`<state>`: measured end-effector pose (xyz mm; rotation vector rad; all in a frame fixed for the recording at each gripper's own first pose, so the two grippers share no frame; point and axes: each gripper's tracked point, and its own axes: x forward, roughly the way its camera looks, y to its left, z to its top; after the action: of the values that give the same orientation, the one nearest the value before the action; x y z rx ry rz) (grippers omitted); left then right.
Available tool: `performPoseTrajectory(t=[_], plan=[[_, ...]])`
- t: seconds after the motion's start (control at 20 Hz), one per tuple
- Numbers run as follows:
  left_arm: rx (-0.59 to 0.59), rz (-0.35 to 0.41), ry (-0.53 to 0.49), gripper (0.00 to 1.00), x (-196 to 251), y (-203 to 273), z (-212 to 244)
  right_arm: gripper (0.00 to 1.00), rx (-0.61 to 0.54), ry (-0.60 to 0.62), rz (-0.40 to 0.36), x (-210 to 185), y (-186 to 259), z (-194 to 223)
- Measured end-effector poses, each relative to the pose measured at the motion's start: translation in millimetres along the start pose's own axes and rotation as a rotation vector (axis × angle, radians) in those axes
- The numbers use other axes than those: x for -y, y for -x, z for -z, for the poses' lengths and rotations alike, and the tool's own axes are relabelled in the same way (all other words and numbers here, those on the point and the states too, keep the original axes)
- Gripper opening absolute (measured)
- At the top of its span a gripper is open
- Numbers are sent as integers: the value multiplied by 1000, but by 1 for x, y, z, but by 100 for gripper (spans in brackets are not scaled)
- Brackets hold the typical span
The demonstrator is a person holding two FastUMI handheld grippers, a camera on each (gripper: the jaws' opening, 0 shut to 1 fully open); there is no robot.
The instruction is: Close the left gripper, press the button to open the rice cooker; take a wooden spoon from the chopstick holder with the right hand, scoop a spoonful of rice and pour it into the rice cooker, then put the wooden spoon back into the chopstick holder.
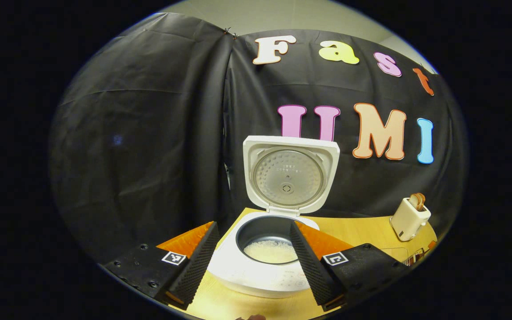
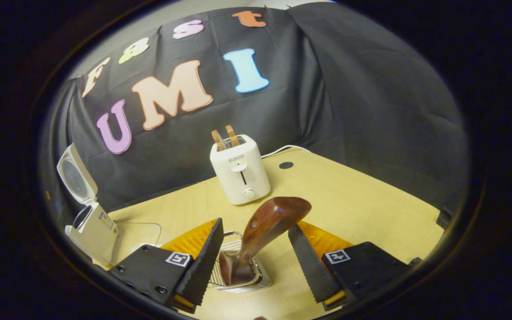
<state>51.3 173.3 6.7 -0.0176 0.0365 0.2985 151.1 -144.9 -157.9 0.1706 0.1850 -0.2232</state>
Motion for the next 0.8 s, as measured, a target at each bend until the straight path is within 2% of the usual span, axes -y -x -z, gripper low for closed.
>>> performPoseTrajectory(t=[0.15, 0.35, 0.5, 0.8], plan=[[-7, -16, -1, 93, -3, 3, 3, 86, -5, -18, -10, -1, -8, 1], [-14, -17, -16, 95, 0, 5, 7, 47, -25, -42, -27, -6, -13, 4], [-17, -4, -21, 95, 5, 3, 6, 29, -35, -43, -19, -9, -14, 5], [-11, 34, -36, 95, 15, 1, 5, 24, -58, -69, 18, -12, -14, 4]])
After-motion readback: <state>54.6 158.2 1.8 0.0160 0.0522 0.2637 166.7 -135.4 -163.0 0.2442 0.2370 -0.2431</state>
